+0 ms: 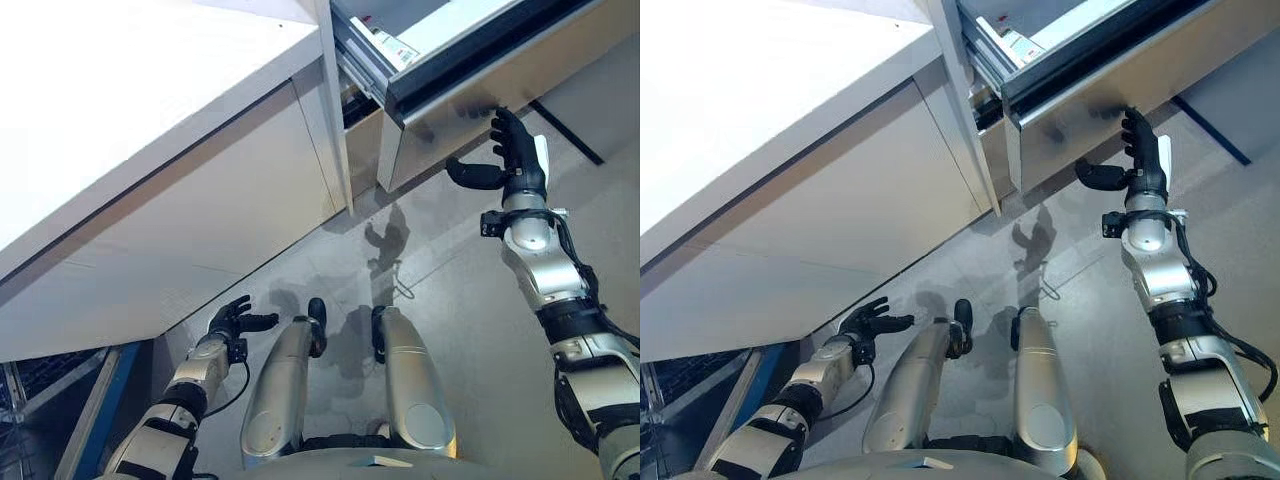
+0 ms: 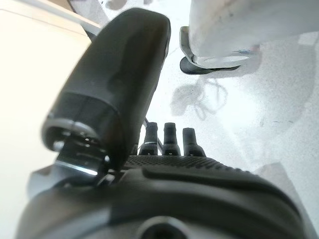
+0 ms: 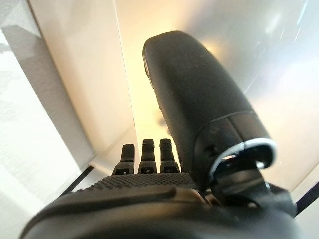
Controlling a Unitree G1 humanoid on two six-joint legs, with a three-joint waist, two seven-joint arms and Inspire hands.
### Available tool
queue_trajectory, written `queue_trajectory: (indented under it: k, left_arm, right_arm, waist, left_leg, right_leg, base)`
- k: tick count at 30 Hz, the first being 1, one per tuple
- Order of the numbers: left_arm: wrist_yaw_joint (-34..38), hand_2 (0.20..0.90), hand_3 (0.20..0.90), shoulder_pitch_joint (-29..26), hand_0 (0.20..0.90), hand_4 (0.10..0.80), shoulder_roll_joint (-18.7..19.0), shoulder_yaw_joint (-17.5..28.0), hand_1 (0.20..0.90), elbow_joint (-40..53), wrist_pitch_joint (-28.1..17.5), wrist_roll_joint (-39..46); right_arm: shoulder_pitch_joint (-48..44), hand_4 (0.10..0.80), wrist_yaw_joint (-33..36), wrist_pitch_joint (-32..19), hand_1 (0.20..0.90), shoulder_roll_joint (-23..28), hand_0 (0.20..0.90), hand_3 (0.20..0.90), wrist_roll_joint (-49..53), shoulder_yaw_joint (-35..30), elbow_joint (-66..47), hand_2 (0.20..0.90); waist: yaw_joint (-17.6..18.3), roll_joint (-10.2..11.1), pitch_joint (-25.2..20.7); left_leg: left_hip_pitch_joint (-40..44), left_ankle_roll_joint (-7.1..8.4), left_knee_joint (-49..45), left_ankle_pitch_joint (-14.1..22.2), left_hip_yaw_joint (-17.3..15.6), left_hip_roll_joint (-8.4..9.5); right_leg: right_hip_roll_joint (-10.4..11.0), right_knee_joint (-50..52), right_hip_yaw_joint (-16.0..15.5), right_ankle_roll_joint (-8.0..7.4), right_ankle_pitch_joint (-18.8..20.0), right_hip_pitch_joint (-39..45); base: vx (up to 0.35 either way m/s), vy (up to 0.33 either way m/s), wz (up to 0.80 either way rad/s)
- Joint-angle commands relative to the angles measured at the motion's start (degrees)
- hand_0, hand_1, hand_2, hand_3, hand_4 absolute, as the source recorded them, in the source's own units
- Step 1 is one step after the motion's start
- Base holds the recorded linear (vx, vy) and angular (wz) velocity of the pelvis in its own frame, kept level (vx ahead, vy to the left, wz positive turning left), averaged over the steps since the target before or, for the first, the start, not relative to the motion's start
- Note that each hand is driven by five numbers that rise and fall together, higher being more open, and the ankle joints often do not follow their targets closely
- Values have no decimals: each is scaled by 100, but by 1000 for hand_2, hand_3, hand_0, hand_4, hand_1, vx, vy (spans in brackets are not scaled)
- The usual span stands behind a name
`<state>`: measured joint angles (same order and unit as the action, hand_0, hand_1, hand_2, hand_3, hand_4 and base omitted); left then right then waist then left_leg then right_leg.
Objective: Put drinks into fridge and close the fridge
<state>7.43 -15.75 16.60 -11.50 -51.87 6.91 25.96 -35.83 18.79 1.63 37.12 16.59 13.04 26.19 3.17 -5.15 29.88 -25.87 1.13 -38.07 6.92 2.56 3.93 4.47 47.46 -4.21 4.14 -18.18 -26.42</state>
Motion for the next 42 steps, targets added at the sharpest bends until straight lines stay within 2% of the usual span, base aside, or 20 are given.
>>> queue_trajectory:
  k: [1,4,9,14,19,23,25,30,32,35,36,37,42]
  left_arm:
    - [168,900,900,100,900,800,311,-151,900,13,34,-33]
    - [20,900,900,68,900,800,259,-184,900,-31,182,371]
    - [-64,900,900,9,900,800,232,-320,900,-79,269,164]
    - [-259,900,900,-23,900,800,262,-463,900,-102,186,101]
    - [-232,900,900,111,900,800,248,-456,900,-118,164,98]
    - [-252,900,900,341,900,800,258,-354,900,-122,102,159]
    - [-330,900,900,566,900,800,255,-224,900,-95,393,112]
    - [-371,900,900,1397,900,800,173,263,900,-69,121,-83]
    - [-325,900,900,1592,900,800,155,453,900,-50,-14,-61]
    - [-370,900,900,1693,900,800,193,694,900,-97,-106,48]
    - [-437,900,900,1696,900,800,213,790,900,-249,-160,57]
    - [-502,900,900,1705,900,800,191,846,900,-398,-240,34]
    - [-688,900,900,1706,900,800,99,878,900,-1079,-695,-231]
  right_arm:
    - [-1432,800,-515,-765,900,-426,900,900,-199,661,-444,900]
    - [-1802,800,-647,-758,900,-606,900,900,-147,898,-240,900]
    - [-2335,800,-792,-924,900,-836,900,900,-64,1272,-42,900]
    - [-2618,800,-541,-1077,900,-940,900,900,139,1339,56,900]
    - [-2334,800,-100,-1045,900,-812,900,900,160,1123,-91,900]
    - [-1316,800,-9,-1048,900,-609,900,900,181,623,-387,900]
    - [-252,800,-56,-1068,900,-598,900,900,152,287,-647,900]
    - [2557,800,-891,-1055,900,-835,900,900,242,-621,-580,900]
    - [3015,800,-1030,-773,900,-1020,900,900,329,-744,-287,900]
    - [3430,800,-1211,-647,900,-1249,900,900,410,-838,529,900]
    - [3532,800,-1256,-480,900,-1374,900,900,354,-870,1155,900]
    - [3631,800,-1413,-525,900,-1505,900,900,247,-848,1726,900]
    - [3839,800,-1962,-373,900,-1857,900,900,-330,-766,3402,900]
  waist:
    - [-459,334,-378]
    - [-548,319,-428]
    - [-698,311,-465]
    - [-760,333,-502]
    - [-695,394,-622]
    - [-548,498,-864]
    - [-429,583,-1076]
    - [-181,703,-1659]
    - [-123,736,-1810]
    - [-78,779,-1986]
    - [-79,794,-2073]
    - [-94,798,-2136]
    - [-123,776,-2298]
  left_leg:
    - [234,-564,-892,1245,-251,288]
    - [324,-572,-914,1271,-238,302]
    - [450,-587,-850,1241,-193,332]
    - [552,-605,-654,1152,-199,306]
    - [933,-584,-60,980,-222,230]
    - [1351,-487,802,650,-110,139]
    - [1638,-430,1343,453,-33,91]
    - [2387,-328,2552,48,-142,-41]
    - [2565,-289,2831,-58,-250,-104]
    - [2752,-248,3155,-134,-370,-164]
    - [2821,-228,3289,-188,-423,-187]
    - [2890,-203,3474,-264,-458,-209]
    - [3015,-126,3931,-488,-467,-260]
  right_leg:
    - [90,-115,56,-106,194,330]
    - [138,-83,63,-112,173,419]
    - [174,-120,55,-131,206,534]
    - [172,-256,29,-155,292,601]
    - [127,-723,39,-216,442,901]
    - [41,-1588,40,-320,712,1340]
    - [-25,-2233,70,-398,888,1667]
    - [-163,-3576,104,-609,1280,2421]
    - [-184,-3847,75,-660,1403,2574]
    - [-208,-4160,53,-712,1527,2730]
    - [-220,-4288,36,-735,1591,2794]
    - [-243,-4469,10,-757,1677,2867]
    - [-343,-4808,10,-774,1802,3013]
  base:
    - [92,31,15]
    - [89,31,21]
    - [51,23,9]
    - [-3,4,11]
    - [16,15,10]
    - [0,-6,8]
    - [5,-25,8]
    - [32,-3,-10]
    - [-34,-18,-14]
    - [-52,-34,-24]
    - [-51,-57,-20]
    - [-57,-77,-14]
    - [-33,-51,-11]
